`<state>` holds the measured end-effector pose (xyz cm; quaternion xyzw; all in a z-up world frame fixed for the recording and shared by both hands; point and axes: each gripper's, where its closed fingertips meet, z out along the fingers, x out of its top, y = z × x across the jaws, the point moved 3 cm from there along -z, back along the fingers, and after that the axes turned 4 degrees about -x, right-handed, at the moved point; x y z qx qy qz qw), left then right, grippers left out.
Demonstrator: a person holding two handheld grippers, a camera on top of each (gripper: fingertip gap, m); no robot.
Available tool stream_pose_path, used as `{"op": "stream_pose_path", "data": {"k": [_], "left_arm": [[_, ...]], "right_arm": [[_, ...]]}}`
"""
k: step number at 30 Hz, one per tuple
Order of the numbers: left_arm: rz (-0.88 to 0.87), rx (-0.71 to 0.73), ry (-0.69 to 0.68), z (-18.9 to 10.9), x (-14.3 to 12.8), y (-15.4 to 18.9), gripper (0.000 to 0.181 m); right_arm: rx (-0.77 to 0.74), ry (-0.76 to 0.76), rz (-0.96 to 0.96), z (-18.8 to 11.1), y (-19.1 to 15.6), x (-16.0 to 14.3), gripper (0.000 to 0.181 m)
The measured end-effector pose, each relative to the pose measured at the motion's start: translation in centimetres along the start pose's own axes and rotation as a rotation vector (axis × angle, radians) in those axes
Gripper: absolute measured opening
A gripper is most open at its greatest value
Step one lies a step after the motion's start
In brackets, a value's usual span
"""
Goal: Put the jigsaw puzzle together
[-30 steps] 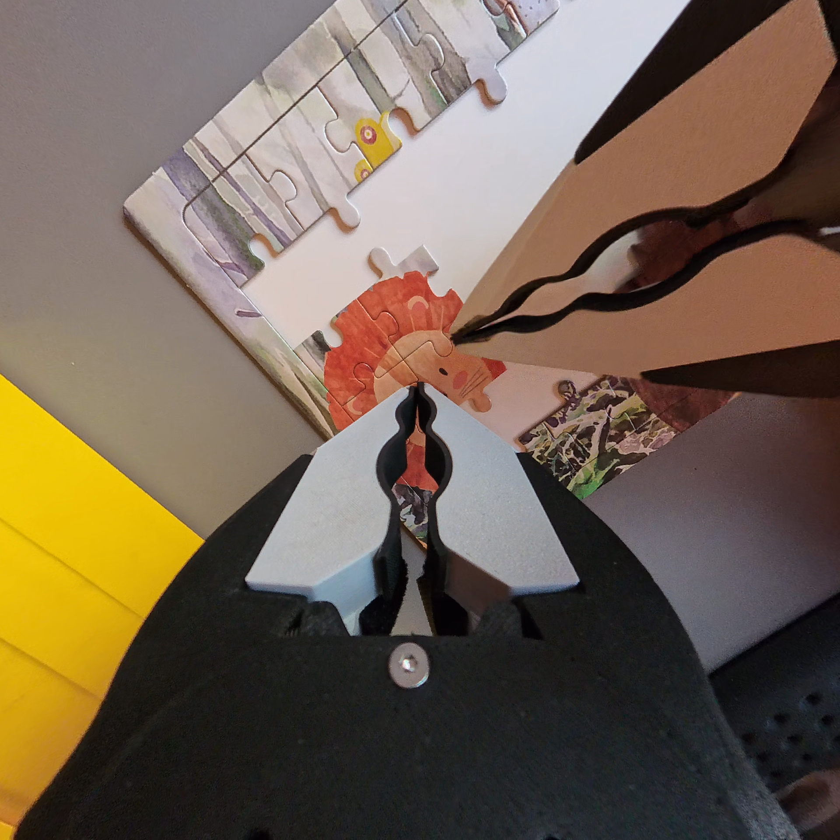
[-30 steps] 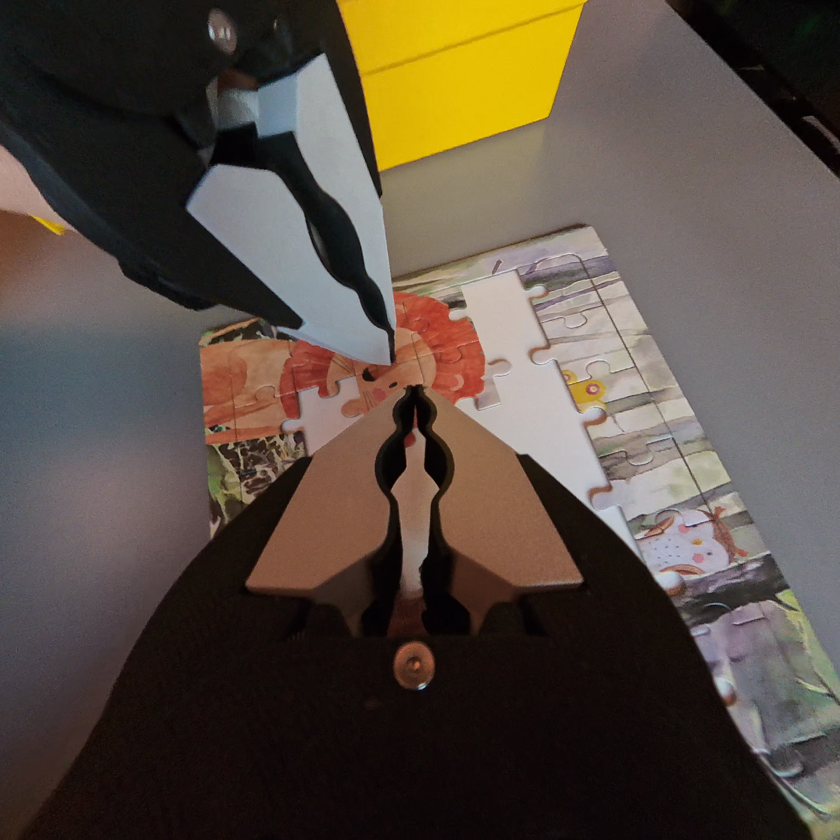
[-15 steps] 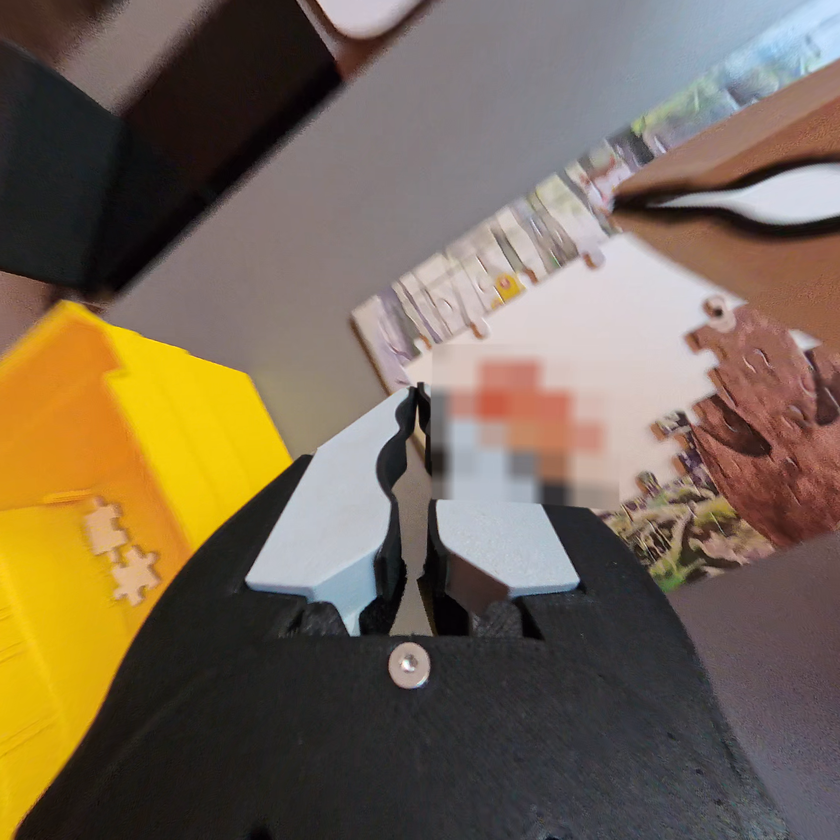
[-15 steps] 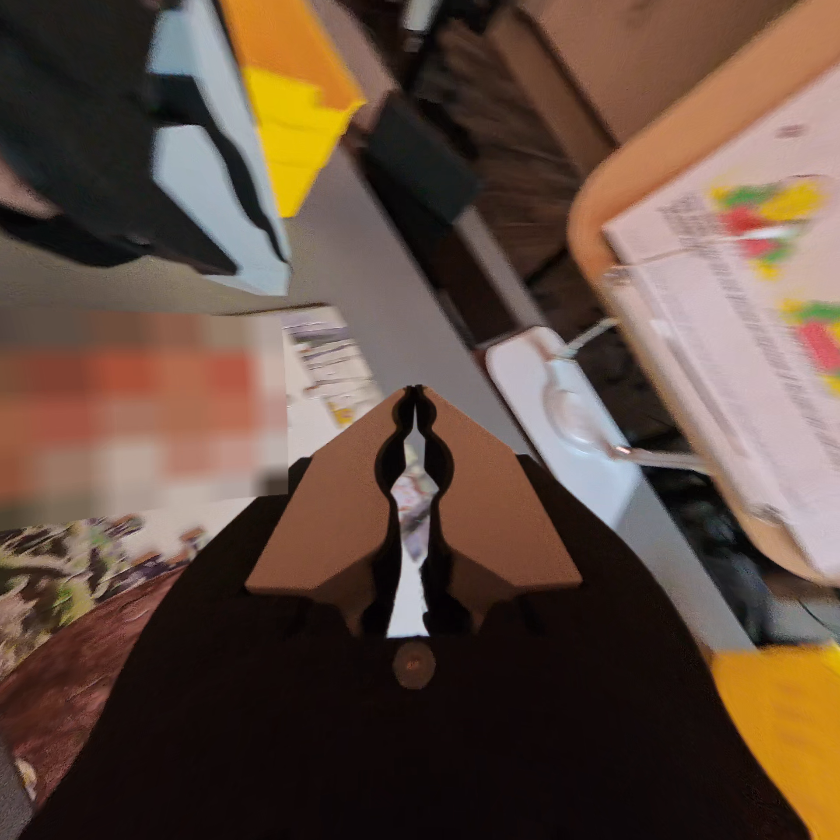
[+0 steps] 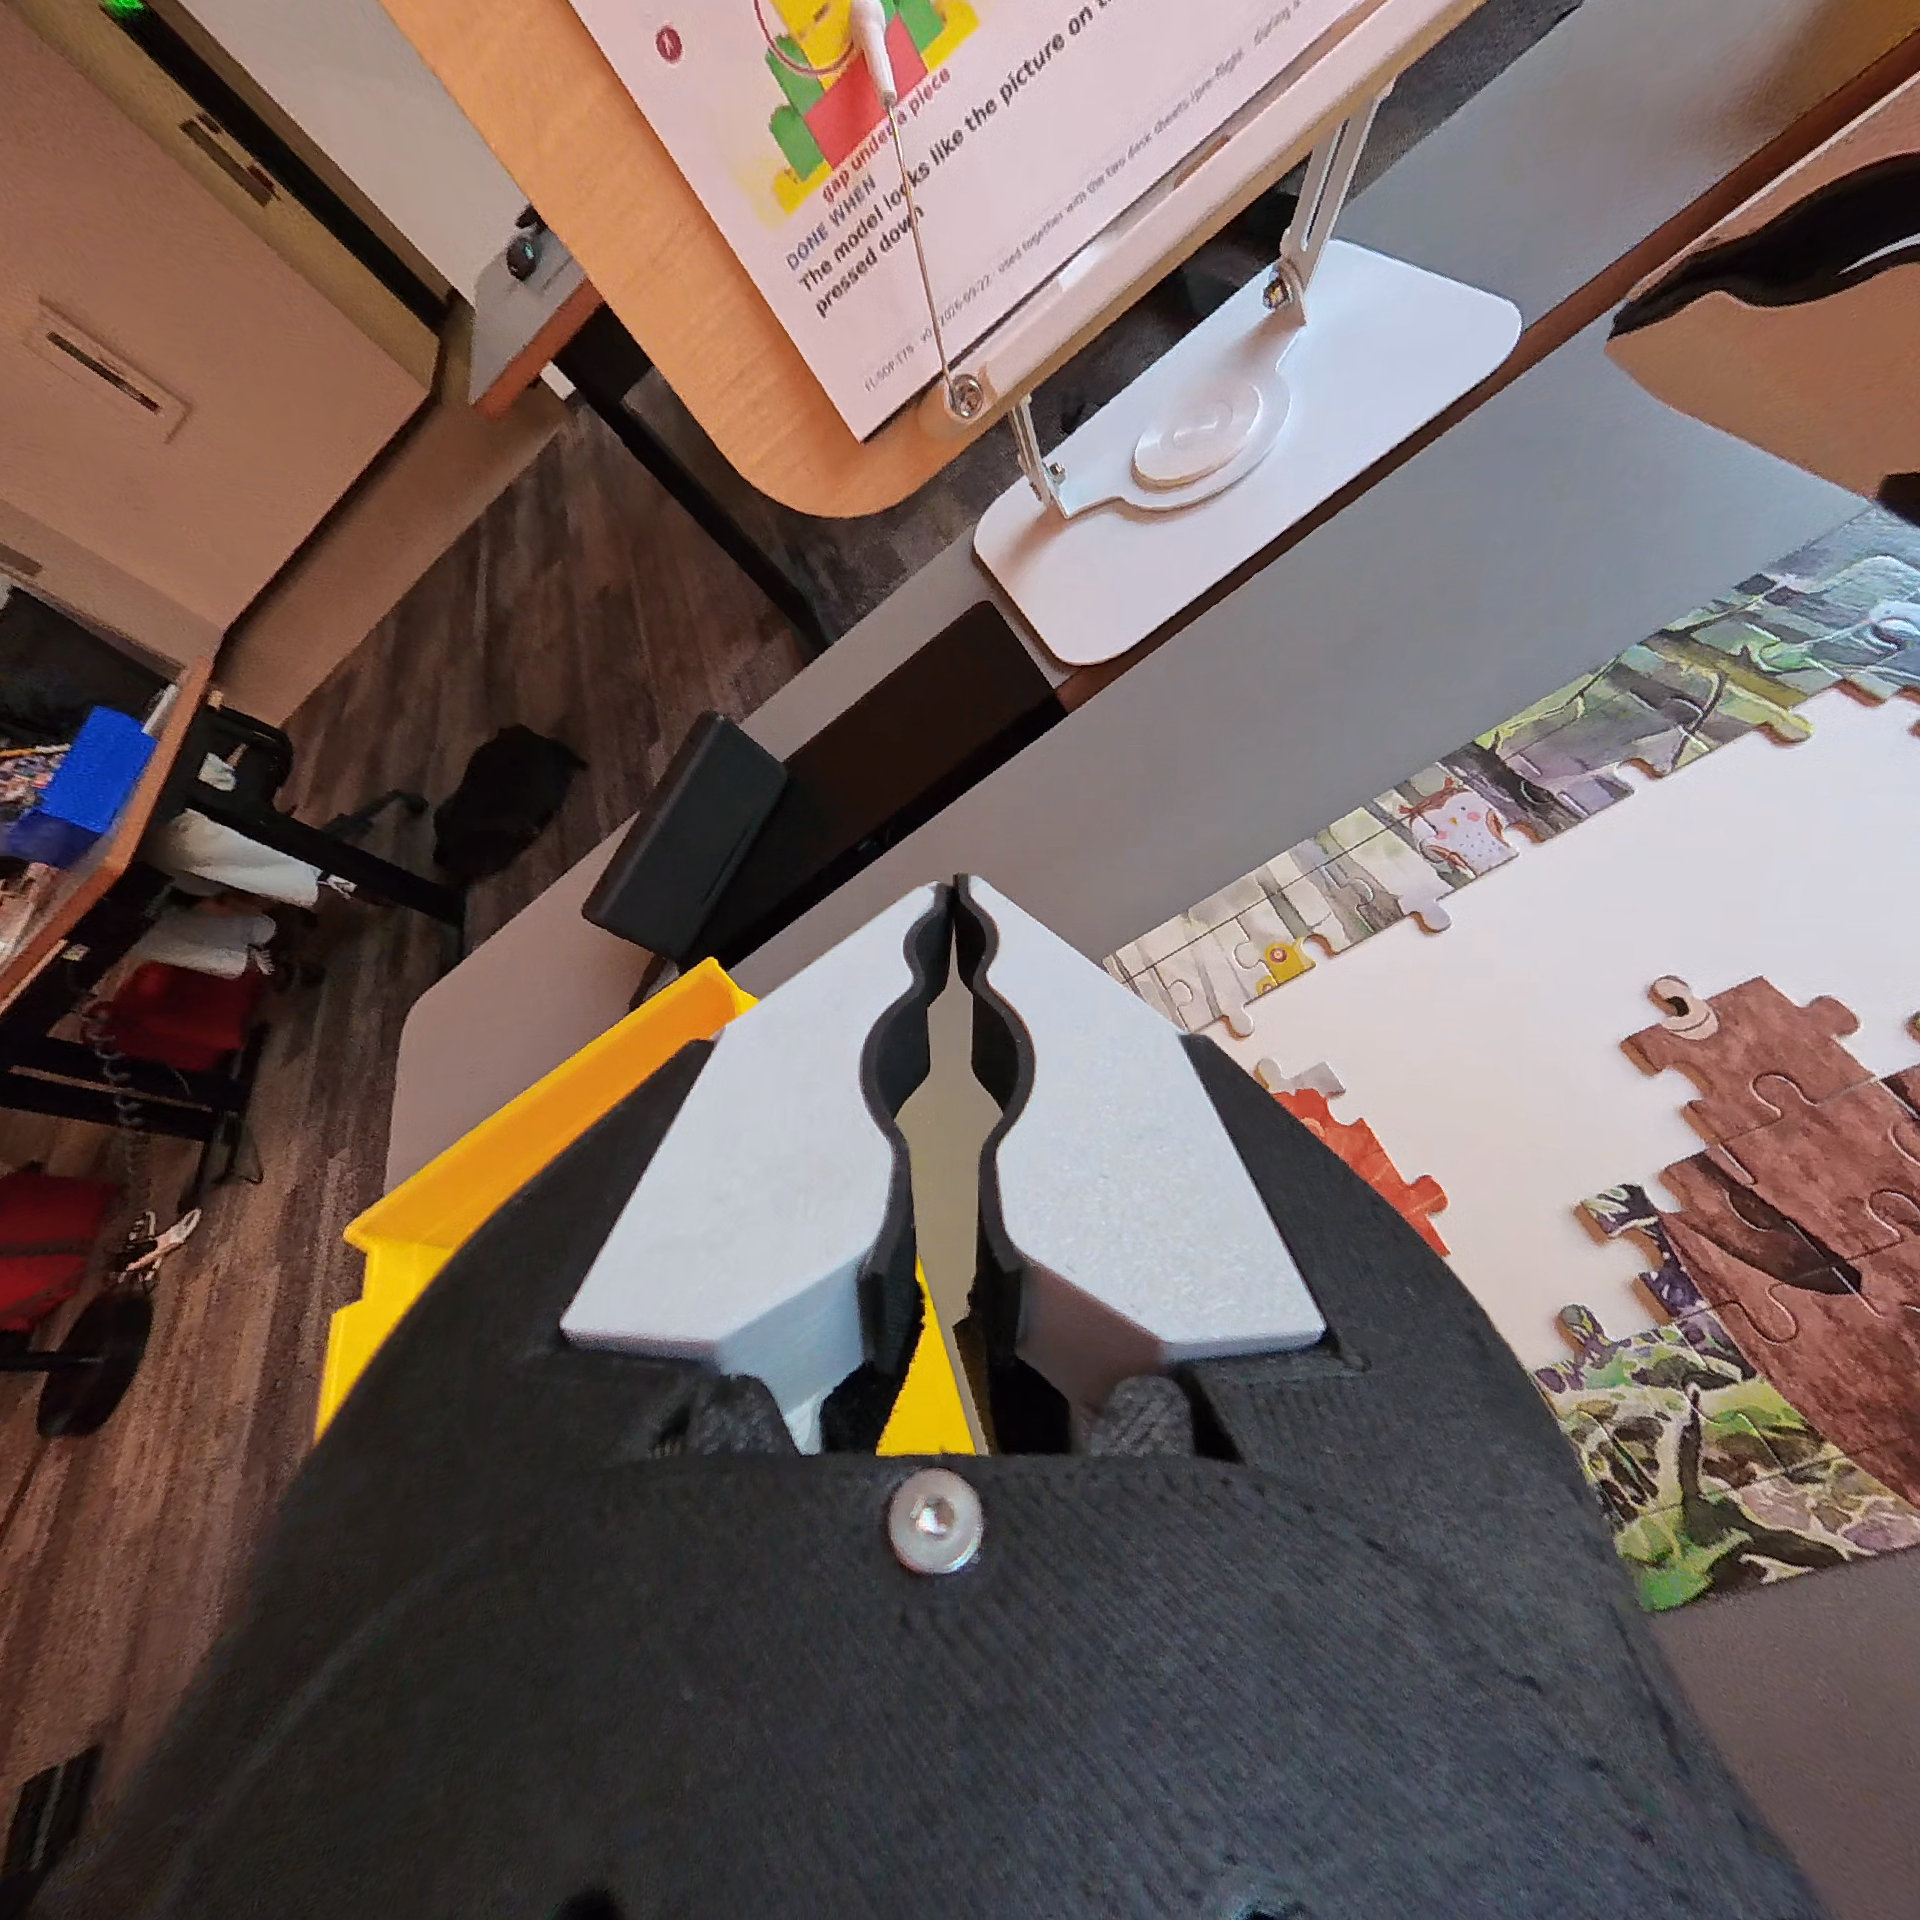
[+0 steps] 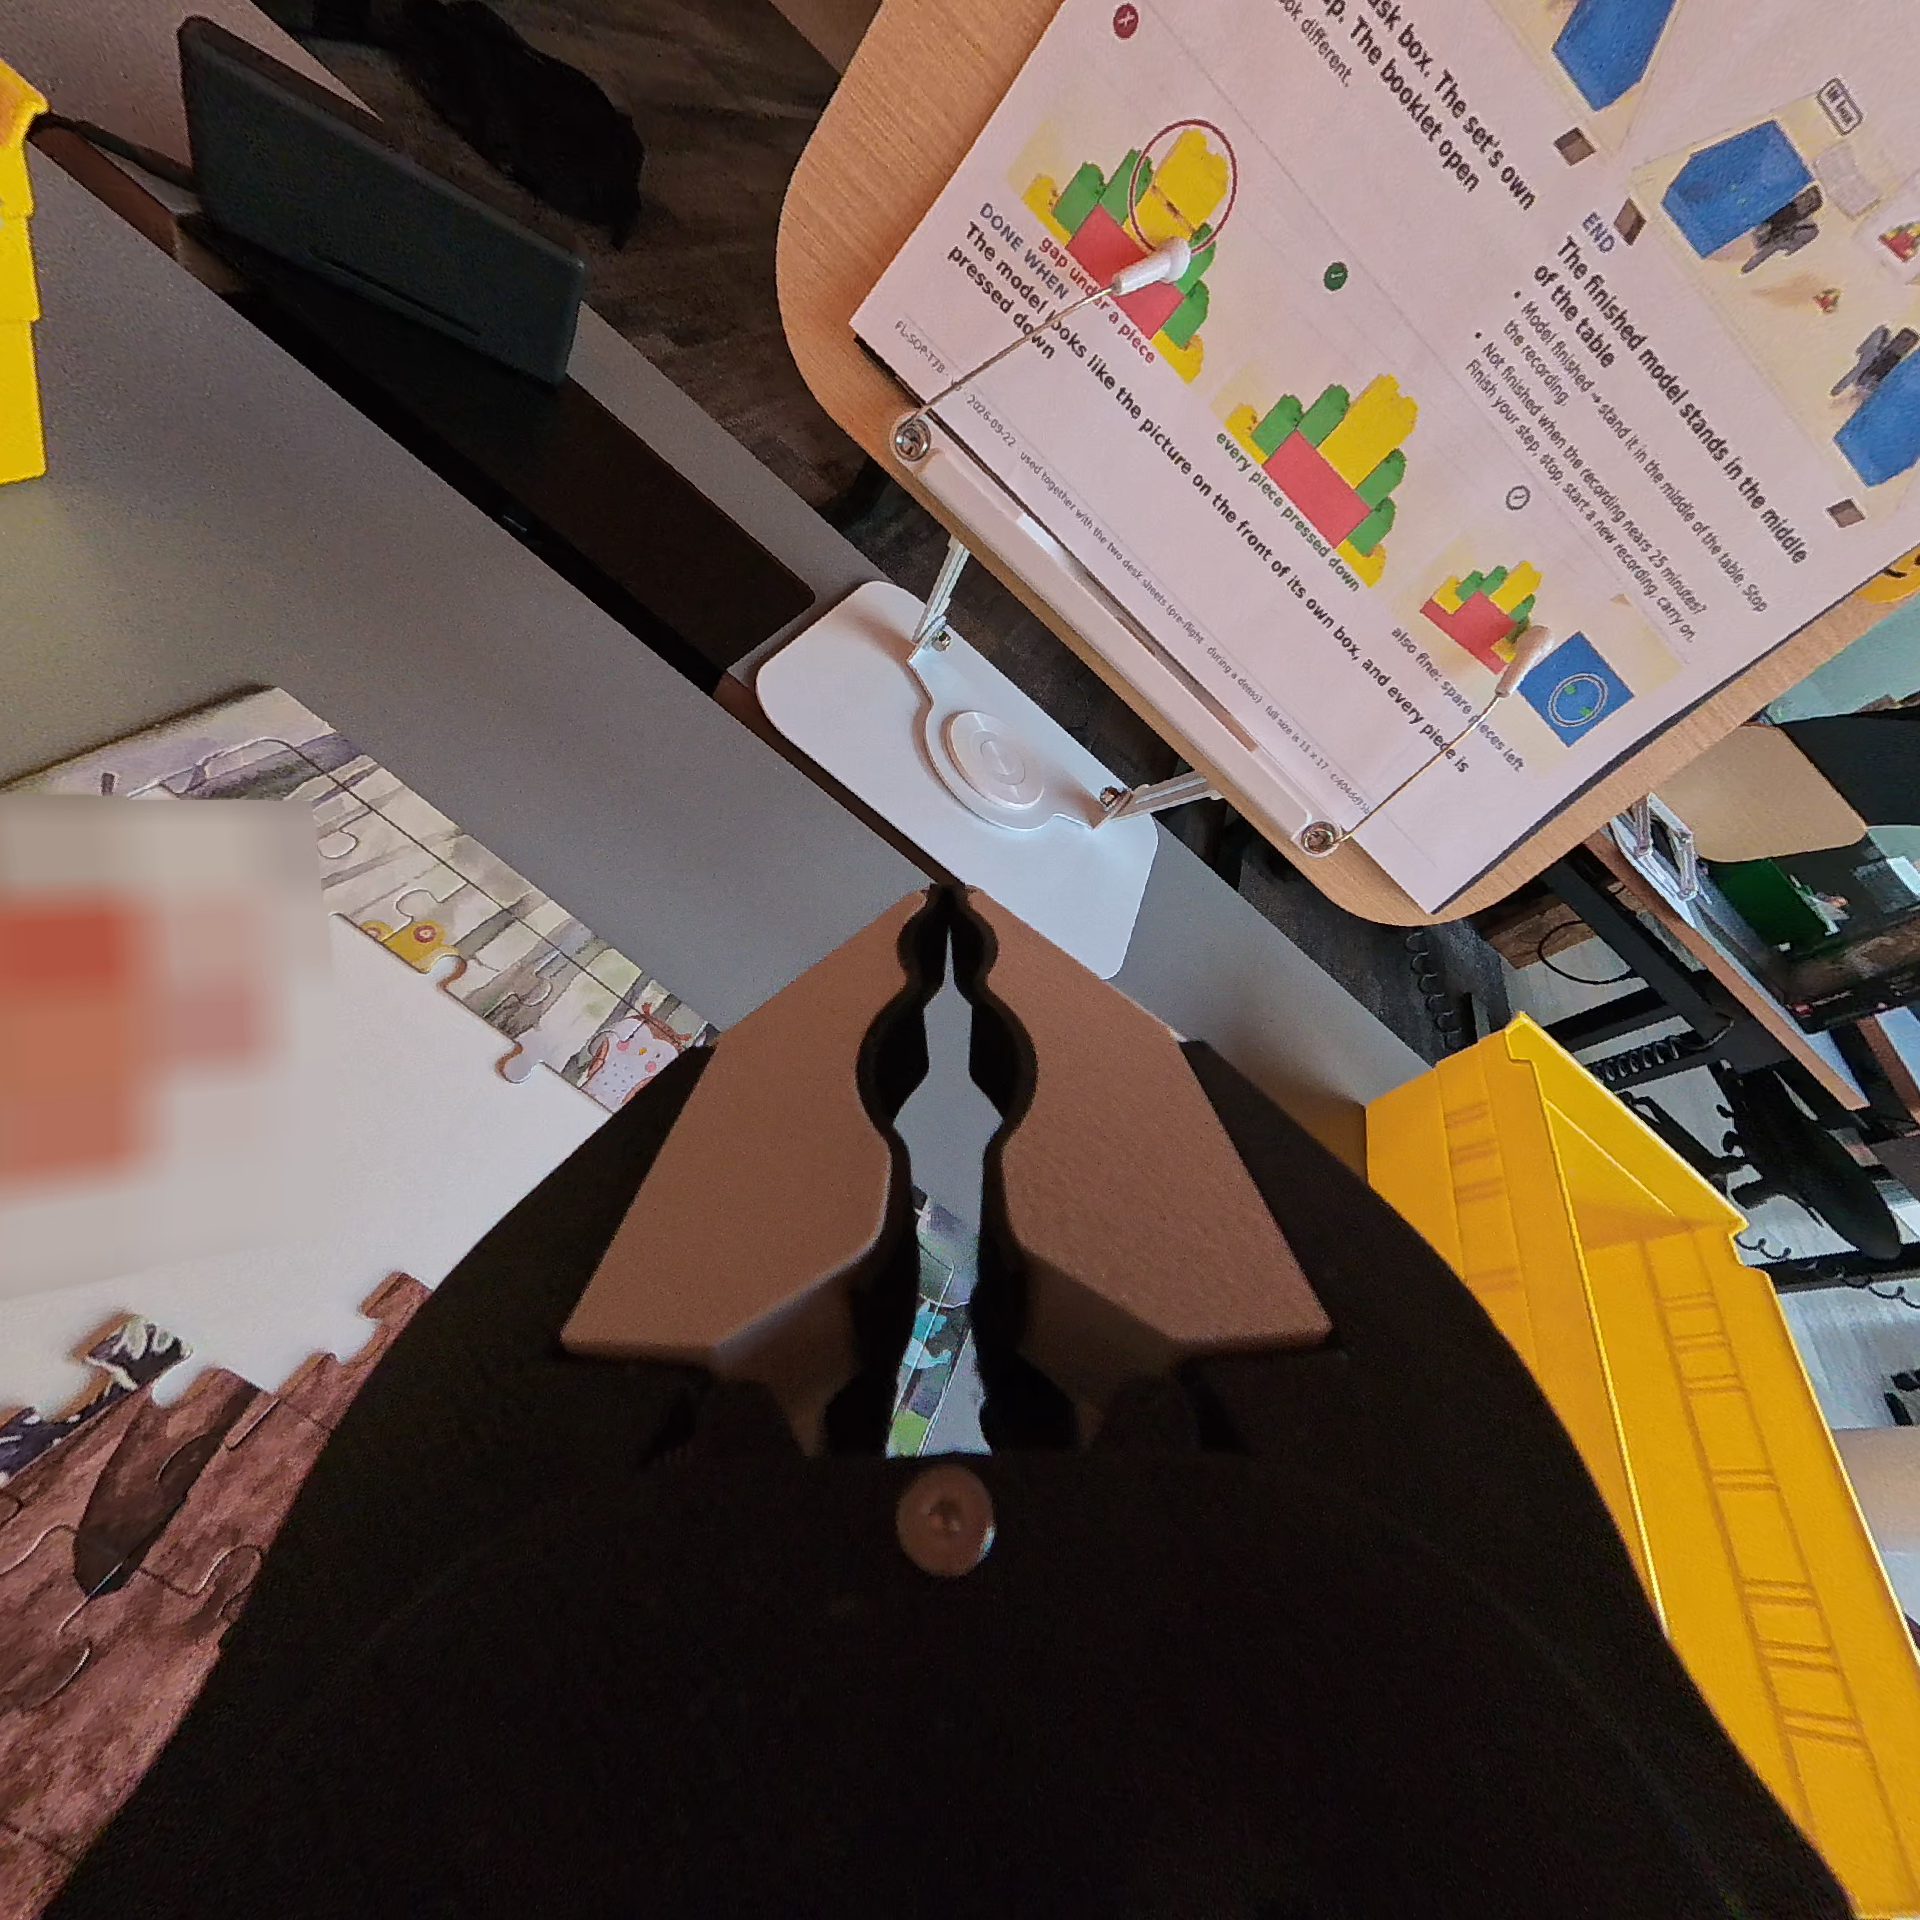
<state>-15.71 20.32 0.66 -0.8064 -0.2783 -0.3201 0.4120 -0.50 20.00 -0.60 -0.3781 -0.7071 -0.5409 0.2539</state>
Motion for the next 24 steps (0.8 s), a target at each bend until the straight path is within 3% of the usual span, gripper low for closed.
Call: {"op": "stream_pose_path", "data": {"k": [3, 5, 8, 10, 13, 16, 19, 21, 24], "left_arm": [[0.005, -0.005, 0.004, -0.1, 0.2, 0.2, 0.0], [0.005, -0.016, 0.005, -0.2, 0.3, 0.3, 0.0], [-0.008, -0.052, 0.023, -0.8, 0.8, 0.3, 0.0], [-0.027, -0.096, 0.04, -1.4, 1.3, 0.5, 0.0], [-0.063, -0.154, 0.074, -2.4, 2.1, 0.4, 0.006], [-0.097, -0.21, 0.107, -3.3, 2.7, 0.5, 0.011], [-0.12, -0.243, 0.133, -3.9, 3.2, 0.6, 0.012], [-0.131, -0.267, 0.14, -4.0, 3.2, 0.9, 0.012], [-0.133, -0.289, 0.121, -3.8, 2.9, 1.2, 0.013]], "right_arm": [[0.0, -0.005, -0.021, -0.4, 1.0, 0.2, 0.0], [0.011, 0.007, 0.015, -1.6, 3.8, 1.0, 0.0], [0.119, 0.141, 0.131, -6.7, 10.3, 2.8, 0.0], [0.203, 0.198, 0.2, -10.6, 14.2, 1.8, 0.0], [0.372, 0.104, 0.204, -13.4, 16.5, -4.2, 0.017], [0.501, -0.152, 0.172, -13.6, 16.2, -14.5, 0.041], [0.595, -0.285, 0.151, -14.1, 14.6, -23.4, 0.052], [0.59, -0.293, 0.158, -13.8, 14.0, -26.8, 0.053], [0.607, -0.222, 0.123, -13.2, 12.9, -28.3, 0.05]]}}
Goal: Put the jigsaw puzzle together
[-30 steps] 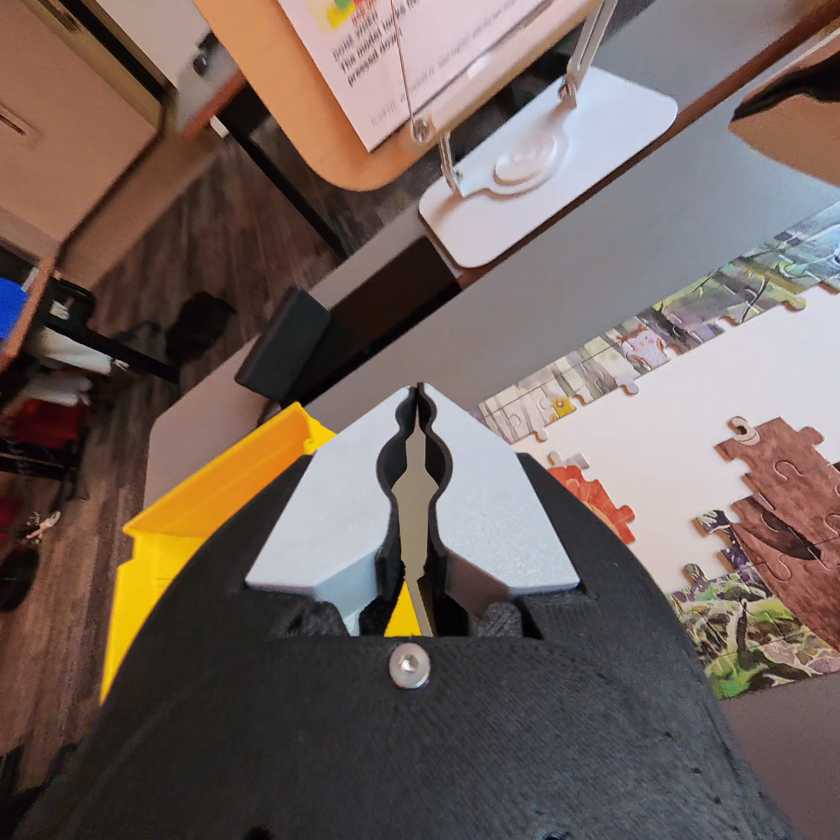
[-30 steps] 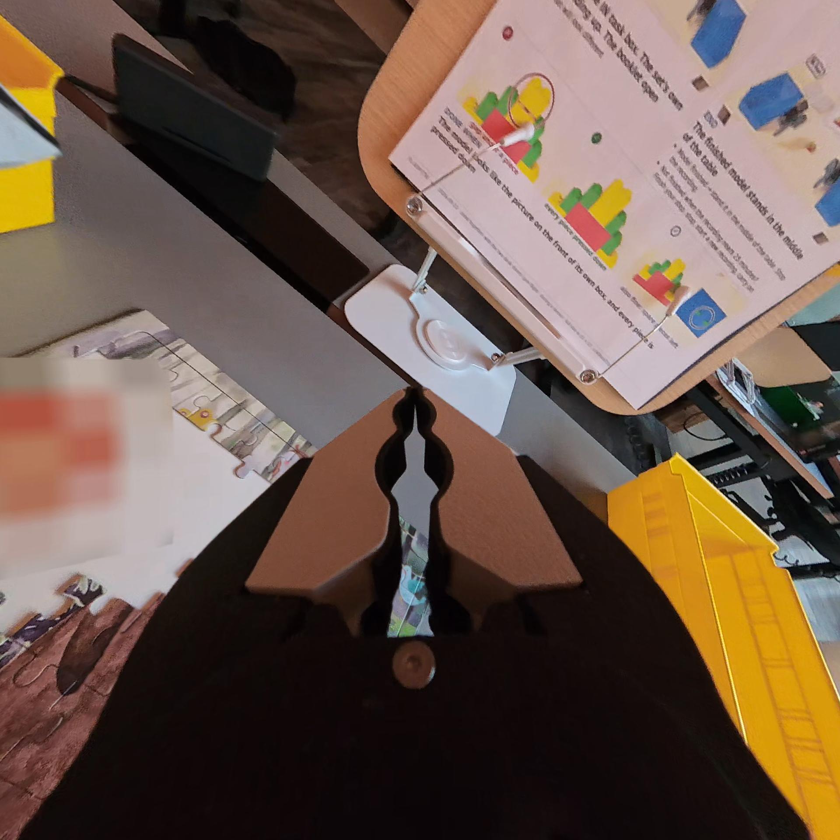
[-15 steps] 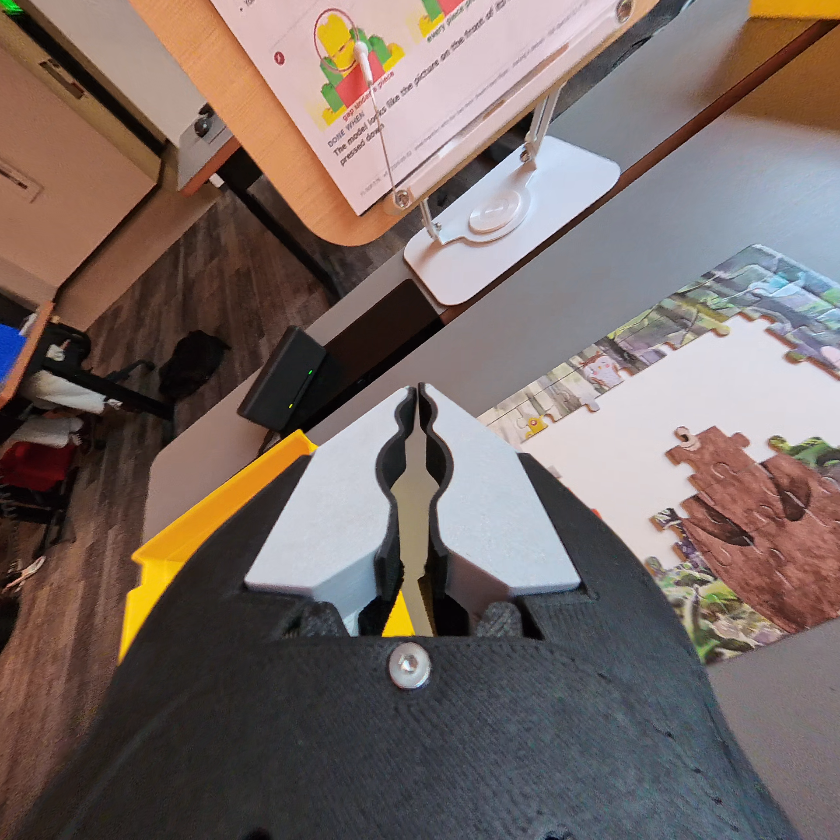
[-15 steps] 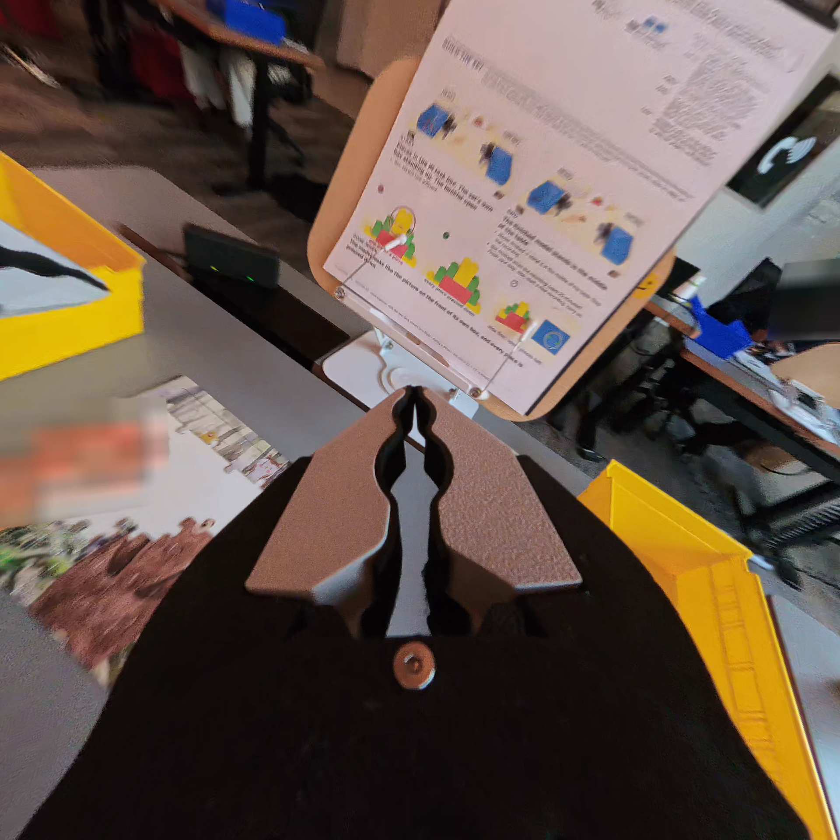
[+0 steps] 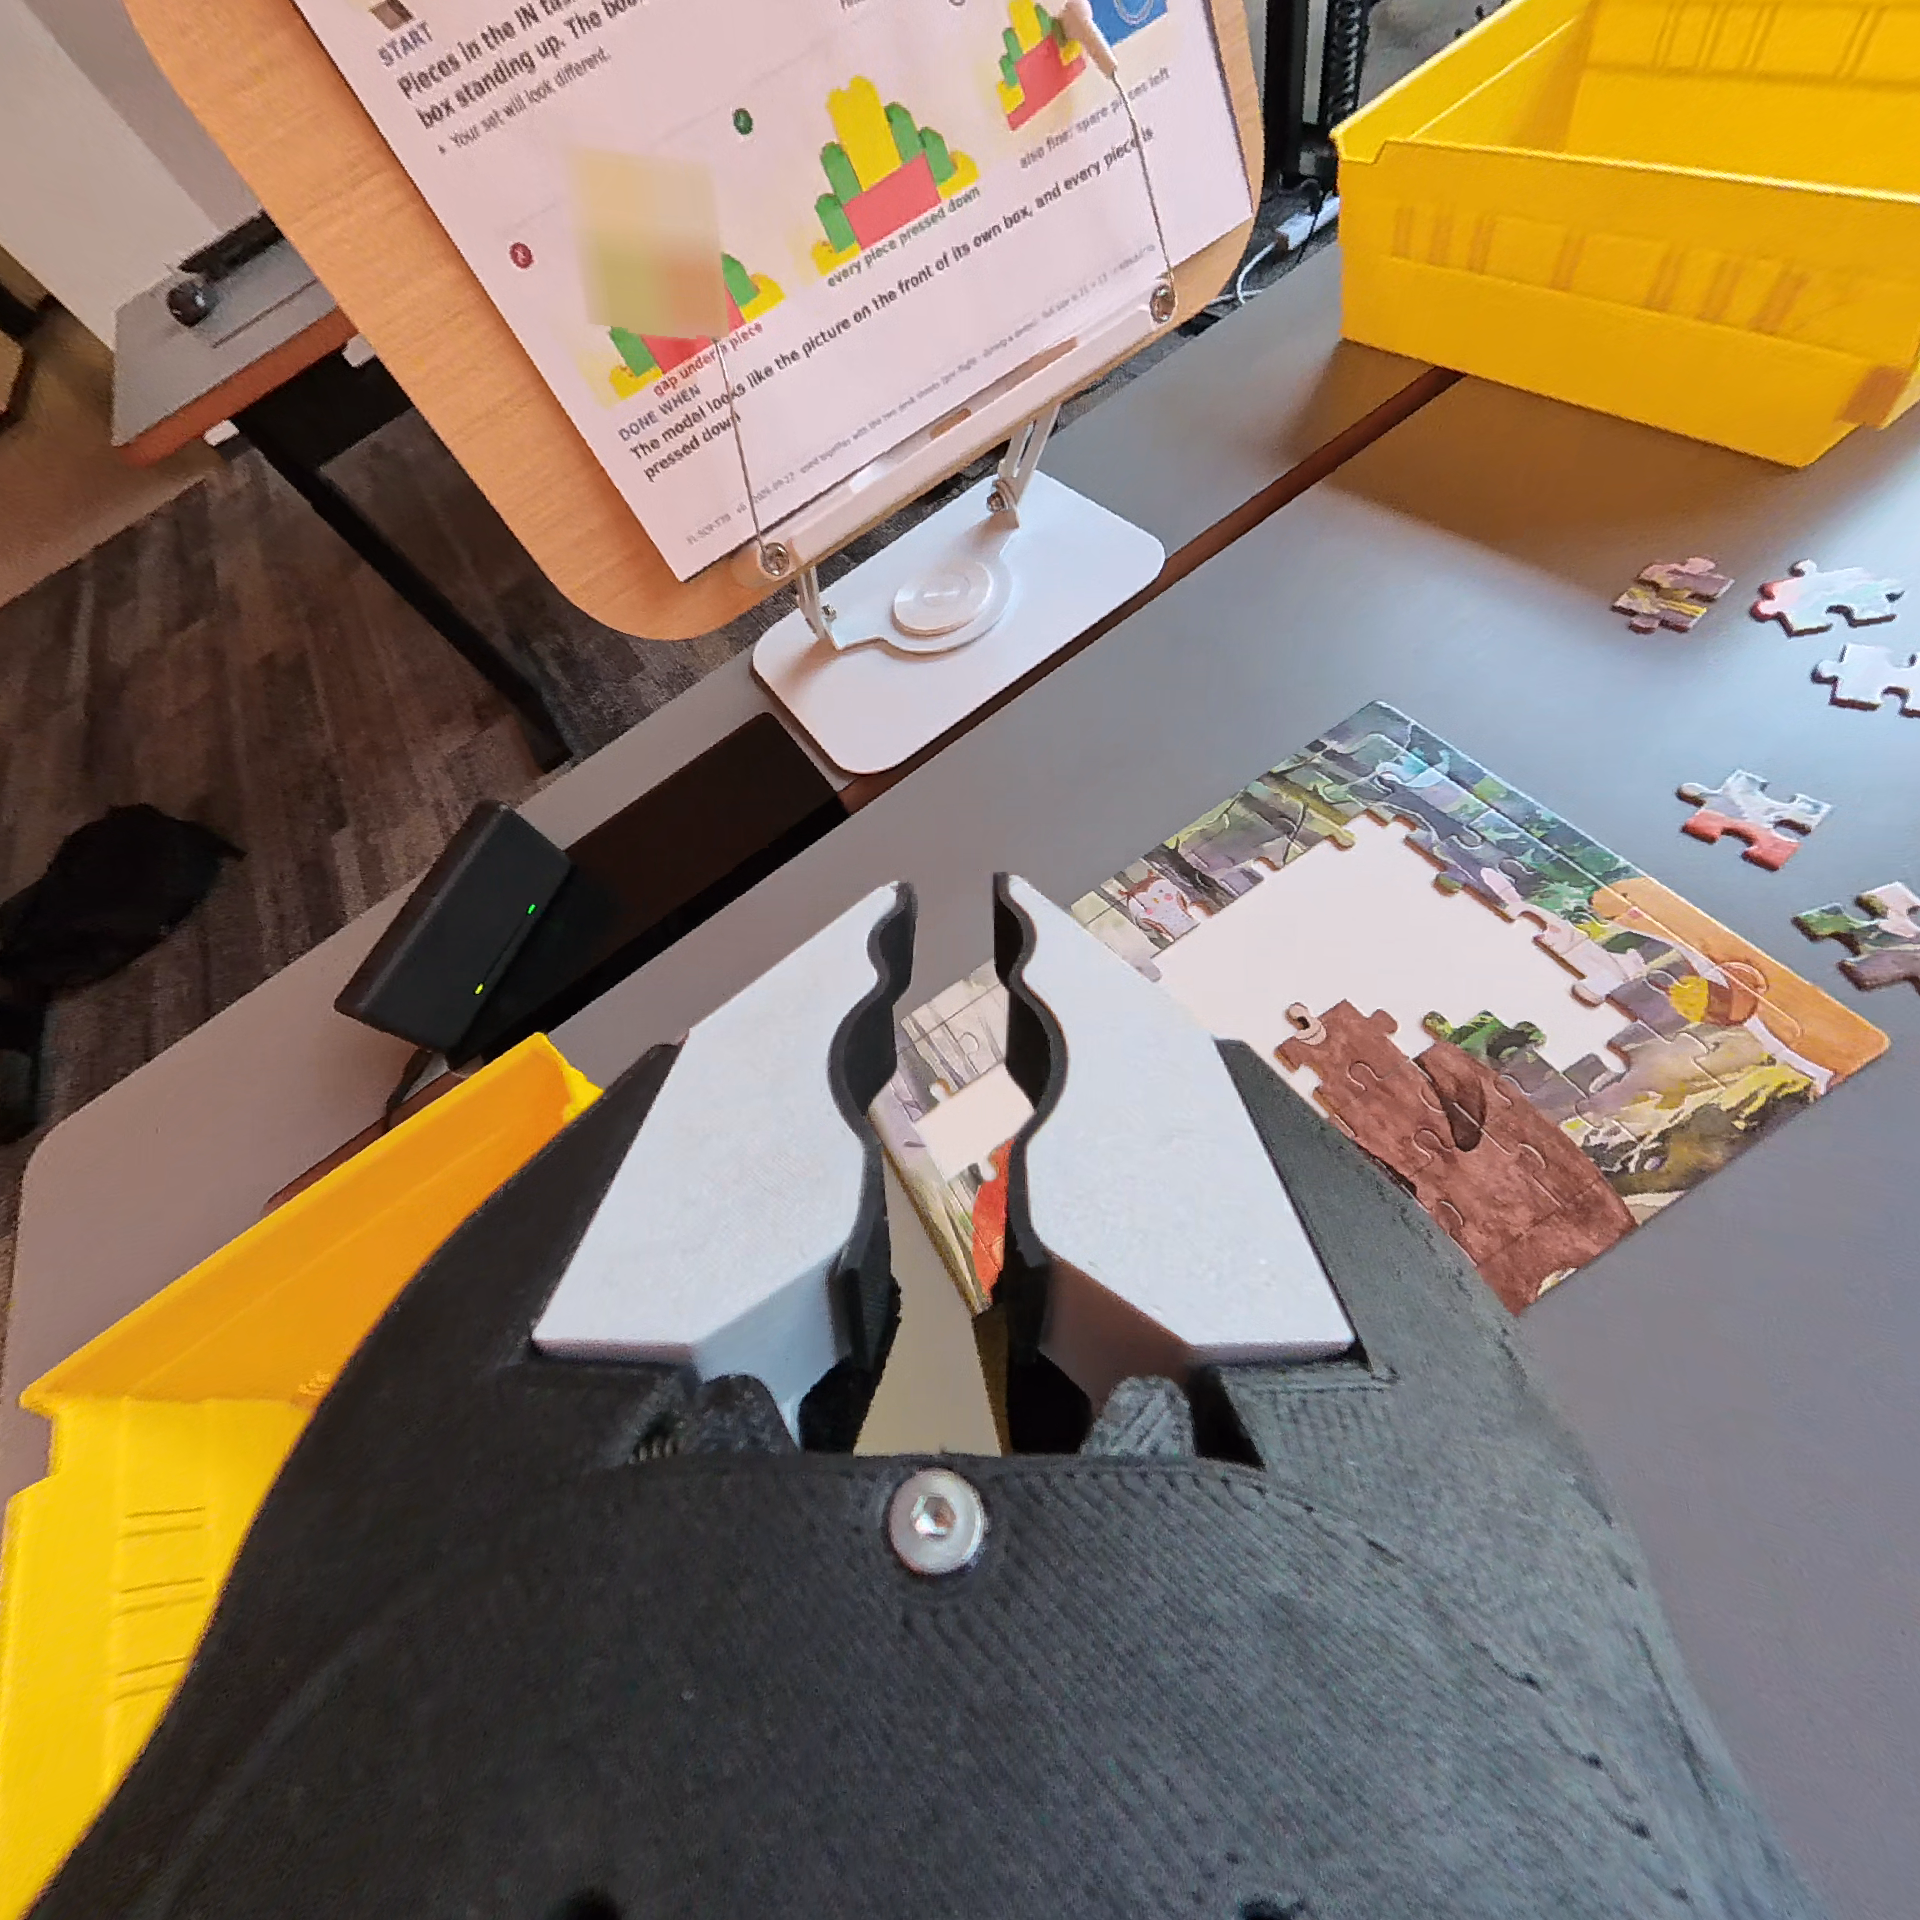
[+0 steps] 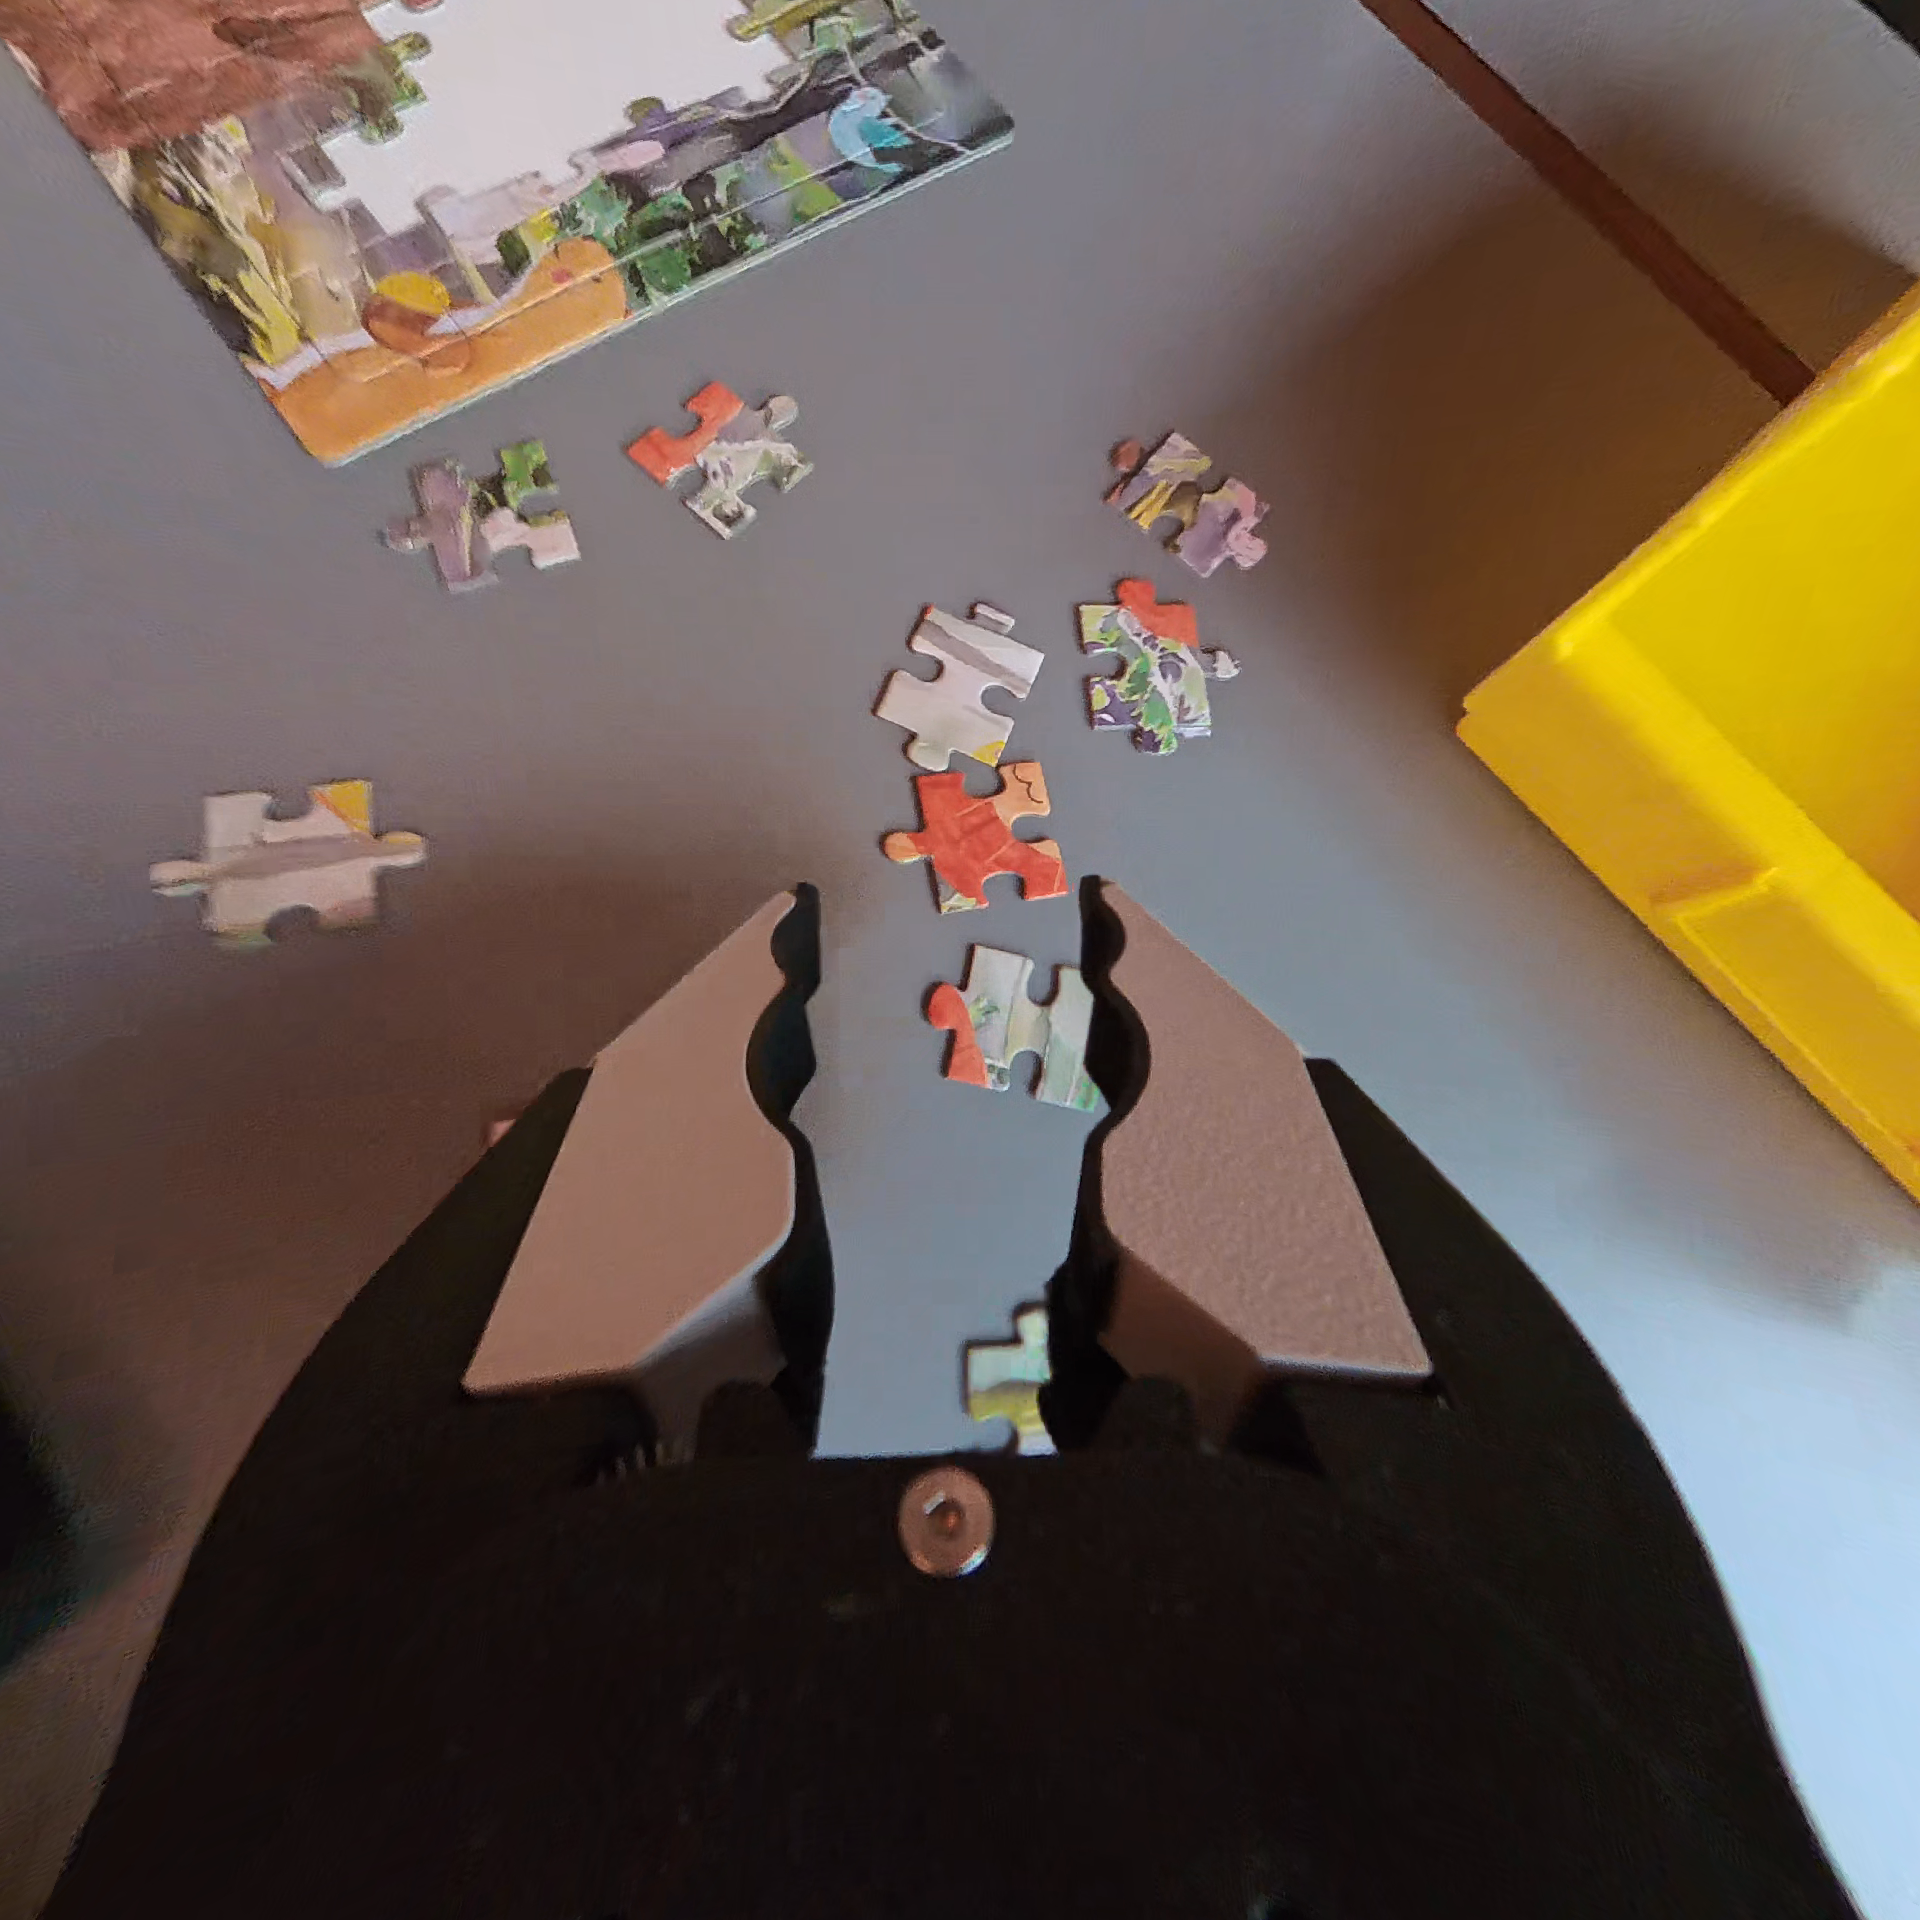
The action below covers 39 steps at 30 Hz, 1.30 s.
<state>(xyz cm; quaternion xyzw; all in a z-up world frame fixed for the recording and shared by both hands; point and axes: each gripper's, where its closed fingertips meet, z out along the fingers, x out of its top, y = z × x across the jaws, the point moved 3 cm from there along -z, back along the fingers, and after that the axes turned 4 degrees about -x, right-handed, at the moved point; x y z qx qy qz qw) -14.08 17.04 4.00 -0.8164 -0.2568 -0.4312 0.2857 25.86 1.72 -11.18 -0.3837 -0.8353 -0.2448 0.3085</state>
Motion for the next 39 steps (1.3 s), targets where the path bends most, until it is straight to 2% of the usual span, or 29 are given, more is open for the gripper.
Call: {"op": "stream_pose_path", "data": {"k": [2, 7, 10, 14, 16, 17, 20, 21, 23, 26, 28, 31, 34, 39], "left_arm": [[-0.008, 0.003, -0.008, 0.0, -0.2, -0.1, 0.013], [-0.031, -0.013, 0.002, -0.3, -0.2, -0.4, 0.013], [-0.036, -0.006, -0.018, -0.2, -0.7, -0.8, 0.013], [-0.062, -0.012, -0.029, 0.0, -1.1, -1.5, 0.013], [-0.073, -0.01, -0.02, -0.2, -1.1, -1.8, 0.012], [-0.079, -0.01, -0.016, -0.3, -1.0, -1.9, 0.012], [-0.091, -0.013, -0.015, -0.2, -1.1, -2.2, 0.011], [-0.091, -0.018, -0.026, -0.1, -1.3, -2.2, 0.011], [-0.091, -0.038, -0.082, 0.2, -2.2, -2.1, 0.01], [-0.117, -0.086, -0.188, 0.5, -4.0, -1.8, 0.007], [-0.136, -0.114, -0.193, 0.5, -4.1, -1.5, 0.003], [-0.114, -0.124, -0.157, 0.0, -3.3, -1.0, 0.0], [-0.101, -0.13, -0.144, -0.1, -2.8, -0.9, 0.0], [-0.122, -0.155, -0.154, 0.2, -3.1, -1.0, 0.001]], "right_arm": [[-0.012, -0.01, -0.023, 1.1, 0.6, -0.6, 0.05], [0.086, -0.021, 0.064, 3.2, 1.2, -1.2, 0.046], [0.133, -0.018, 0.073, 3.6, 1.0, -0.7, 0.029], [0.082, -0.019, 0.009, 3.2, 0.9, 0.0, 0.029], [0.035, 0.051, -0.006, 2.0, 0.6, 2.2, 0.029], [0.018, 0.118, -0.018, 1.2, -0.1, 4.4, 0.029], [0.062, 0.341, -0.116, 0.4, -5.5, 14.1, 0.028], [0.106, 0.368, -0.14, 1.4, -7.9, 17.1, 0.029], [0.221, 0.315, -0.183, 5.0, -13.2, 21.3, 0.029], [0.319, 0.184, -0.267, 11.7, -19.2, 24.6, 0.029], [0.348, 0.11, -0.293, 15.4, -21.5, 25.4, 0.029], [0.393, 0.021, -0.323, 18.9, -23.7, 25.2, 0.029], [0.404, -0.039, -0.372, 20.1, -24.5, 24.4, 0.029], [0.4, -0.051, -0.392, 20.8, -24.4, 24.4, 0.029]]}}
